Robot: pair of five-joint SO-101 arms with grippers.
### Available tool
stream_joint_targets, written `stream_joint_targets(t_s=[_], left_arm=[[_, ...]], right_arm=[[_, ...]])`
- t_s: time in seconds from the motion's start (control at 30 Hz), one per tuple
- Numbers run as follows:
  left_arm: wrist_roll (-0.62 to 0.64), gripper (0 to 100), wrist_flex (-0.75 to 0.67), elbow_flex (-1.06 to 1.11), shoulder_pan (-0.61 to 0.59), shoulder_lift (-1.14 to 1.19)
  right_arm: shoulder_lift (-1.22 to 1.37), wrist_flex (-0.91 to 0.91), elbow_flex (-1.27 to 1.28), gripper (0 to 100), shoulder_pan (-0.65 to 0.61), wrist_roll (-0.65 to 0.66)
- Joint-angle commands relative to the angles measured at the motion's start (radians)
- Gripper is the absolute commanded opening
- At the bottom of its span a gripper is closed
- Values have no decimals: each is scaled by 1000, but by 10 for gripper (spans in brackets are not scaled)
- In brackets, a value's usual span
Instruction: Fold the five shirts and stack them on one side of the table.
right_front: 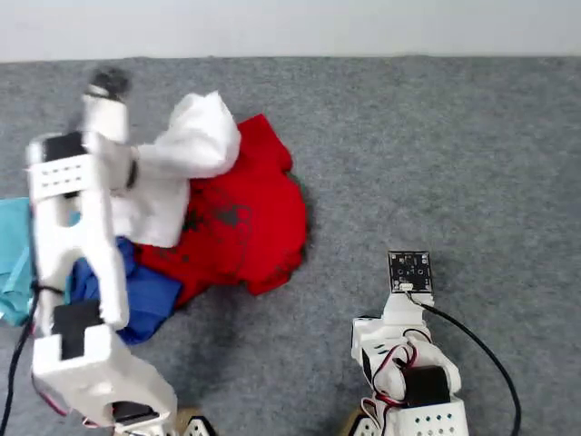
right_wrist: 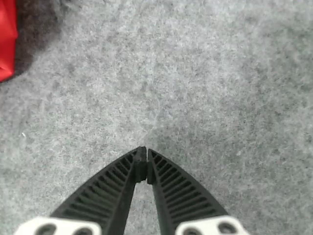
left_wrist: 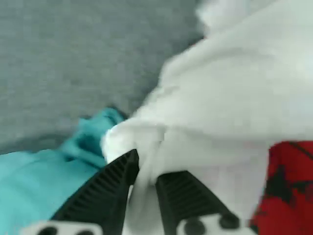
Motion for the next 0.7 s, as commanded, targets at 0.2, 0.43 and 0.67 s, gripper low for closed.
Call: stream_joint_targets(t_s=[0.2, 0.43, 0.67], left_arm=[[92, 12, 8, -99, -270, -233], [87, 12, 8, -99, -483, -315], [6, 42, 57, -97, -523, -408]], right_arm=[[-13, 7, 11, 9, 7, 8], [-13, 7, 11, 9, 7, 8], [-13, 7, 11, 9, 7, 8]])
